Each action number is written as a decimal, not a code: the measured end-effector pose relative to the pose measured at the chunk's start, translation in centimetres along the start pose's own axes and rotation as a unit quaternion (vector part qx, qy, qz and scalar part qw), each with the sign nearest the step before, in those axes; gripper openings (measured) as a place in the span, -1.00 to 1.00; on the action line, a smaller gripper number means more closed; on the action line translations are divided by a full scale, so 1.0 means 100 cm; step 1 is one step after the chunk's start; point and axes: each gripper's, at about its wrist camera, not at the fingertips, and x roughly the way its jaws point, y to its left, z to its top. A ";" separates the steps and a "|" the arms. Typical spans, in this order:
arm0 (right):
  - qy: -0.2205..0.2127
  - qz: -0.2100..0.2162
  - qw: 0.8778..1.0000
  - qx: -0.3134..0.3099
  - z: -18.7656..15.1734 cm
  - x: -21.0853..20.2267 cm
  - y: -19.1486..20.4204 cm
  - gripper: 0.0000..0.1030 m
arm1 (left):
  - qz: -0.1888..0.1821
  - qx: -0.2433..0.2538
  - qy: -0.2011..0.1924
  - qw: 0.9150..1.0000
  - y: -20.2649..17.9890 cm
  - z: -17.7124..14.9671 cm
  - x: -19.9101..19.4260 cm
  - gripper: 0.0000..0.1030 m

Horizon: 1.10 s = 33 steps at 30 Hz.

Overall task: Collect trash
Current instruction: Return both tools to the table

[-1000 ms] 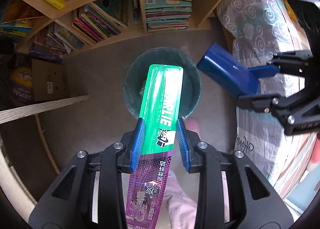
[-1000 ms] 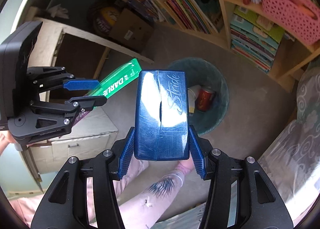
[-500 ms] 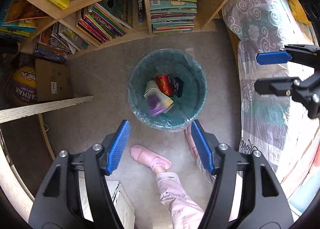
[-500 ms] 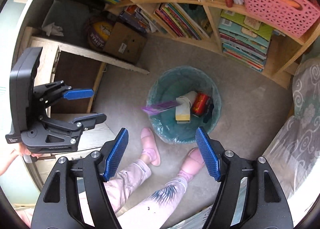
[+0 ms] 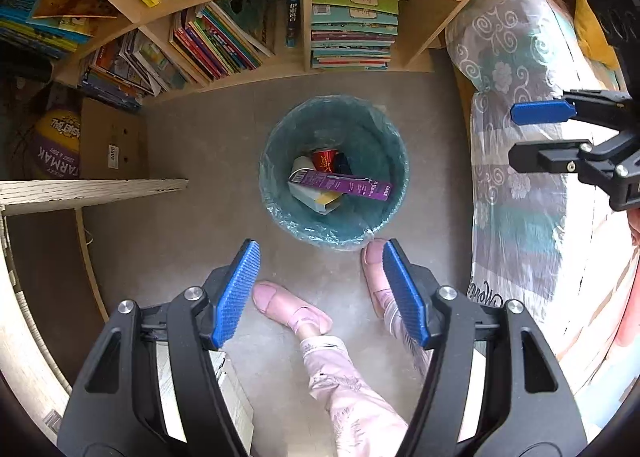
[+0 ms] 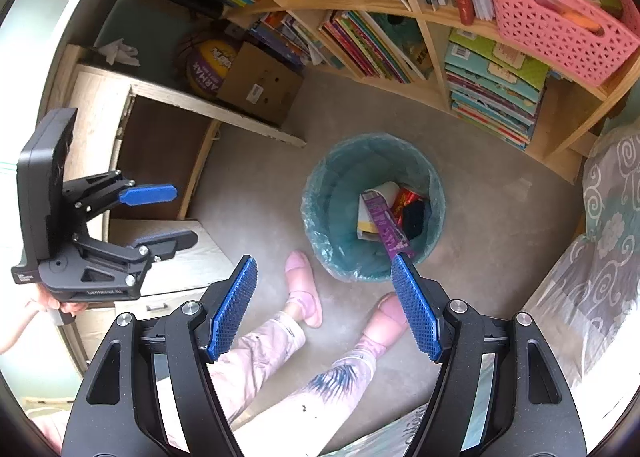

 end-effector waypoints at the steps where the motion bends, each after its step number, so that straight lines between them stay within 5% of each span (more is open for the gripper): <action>1: -0.001 -0.001 1.000 -0.003 0.001 -0.003 0.003 0.38 | 0.002 0.001 -0.004 1.000 0.000 -0.001 -0.003 0.37; 5: -0.001 -0.005 1.000 -0.020 0.002 -0.016 0.015 0.45 | 0.014 0.001 -0.017 1.000 -0.002 -0.009 -0.023 0.37; 9: -0.010 -0.021 0.999 -0.047 0.004 -0.038 0.037 0.58 | 0.016 -0.009 -0.034 0.999 0.000 -0.023 -0.055 0.64; 19: -0.046 -0.065 0.982 -0.169 0.022 -0.107 0.141 0.76 | 0.050 -0.062 -0.105 0.991 0.016 -0.070 -0.161 0.87; 25: -0.067 -0.066 0.955 -0.280 0.042 -0.133 0.214 0.80 | 0.084 -0.127 -0.149 0.977 0.046 -0.103 -0.220 0.87; 33: -0.063 -0.017 0.922 -0.381 0.071 -0.144 0.303 0.80 | 0.143 -0.221 -0.184 0.947 0.099 -0.165 -0.276 0.87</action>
